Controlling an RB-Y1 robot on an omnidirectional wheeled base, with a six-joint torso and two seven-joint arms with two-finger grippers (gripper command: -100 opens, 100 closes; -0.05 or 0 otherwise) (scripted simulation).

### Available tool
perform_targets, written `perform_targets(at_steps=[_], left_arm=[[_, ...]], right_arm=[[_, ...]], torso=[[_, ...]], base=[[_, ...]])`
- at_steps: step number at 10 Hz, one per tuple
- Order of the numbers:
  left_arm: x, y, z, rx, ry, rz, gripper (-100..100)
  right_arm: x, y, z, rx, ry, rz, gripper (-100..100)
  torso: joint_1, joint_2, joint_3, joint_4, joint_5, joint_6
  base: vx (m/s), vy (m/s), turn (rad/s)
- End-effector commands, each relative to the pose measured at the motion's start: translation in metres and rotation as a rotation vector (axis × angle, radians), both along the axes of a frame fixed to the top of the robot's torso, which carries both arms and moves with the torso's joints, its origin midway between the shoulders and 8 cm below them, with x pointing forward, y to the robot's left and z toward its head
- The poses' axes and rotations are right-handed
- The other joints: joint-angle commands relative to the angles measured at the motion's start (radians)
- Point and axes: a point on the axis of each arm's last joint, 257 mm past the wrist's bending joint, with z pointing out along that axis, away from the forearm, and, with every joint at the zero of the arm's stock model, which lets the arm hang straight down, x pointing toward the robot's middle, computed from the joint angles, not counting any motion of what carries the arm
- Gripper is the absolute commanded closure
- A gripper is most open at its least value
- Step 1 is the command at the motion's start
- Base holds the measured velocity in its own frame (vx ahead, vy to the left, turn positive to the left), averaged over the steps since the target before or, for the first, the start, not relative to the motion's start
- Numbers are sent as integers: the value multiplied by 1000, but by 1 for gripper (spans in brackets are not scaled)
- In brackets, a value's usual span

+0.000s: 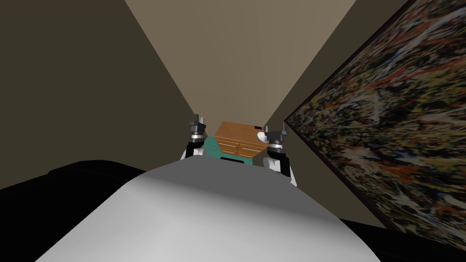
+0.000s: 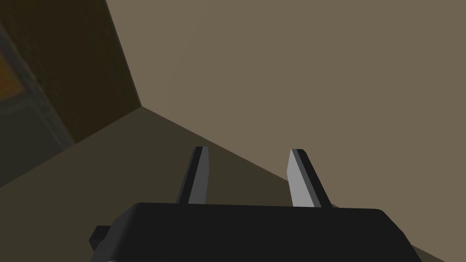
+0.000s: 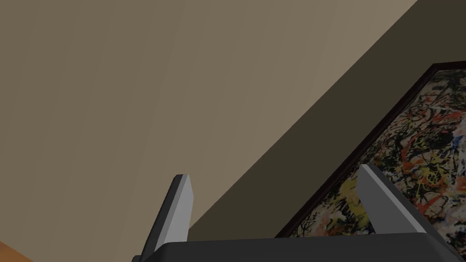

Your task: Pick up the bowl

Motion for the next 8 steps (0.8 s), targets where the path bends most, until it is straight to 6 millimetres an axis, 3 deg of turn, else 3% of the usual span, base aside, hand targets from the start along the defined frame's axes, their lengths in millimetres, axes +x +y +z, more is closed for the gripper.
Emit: perform_targets(at_steps=[1,3,4,6,7,8], left_arm=[[0,0,0,0,0,0,0],[0,0,0,0,0,0,0],[0,0,0,0,0,0,0],[0,0,0,0,0,0,0],[0,0,0,0,0,0,0],[0,0,0,0,0,0,0]], right_arm=[[14,-2,-17,51,62,39,-100],[14,-2,-17,88,66,59,-100],[27,-5,-33,125,124,85,-100],[27,-5,-33,163,125,104,-100],[39,-7,-50,205,185,128,-100],[39,-7,-50,227,186,139,-100]], torso=[[0,0,0,0,0,0],[1,0,0,0,0,0],[0,0,0,0,0,0],[0,0,0,0,0,0],[0,0,0,0,0,0],[0,-1,0,0,0,0]], base=[[-13,23,-2],[-6,15,-1],[-3,14,-3],[-5,10,0],[-3,13,-3],[0,15,0]])
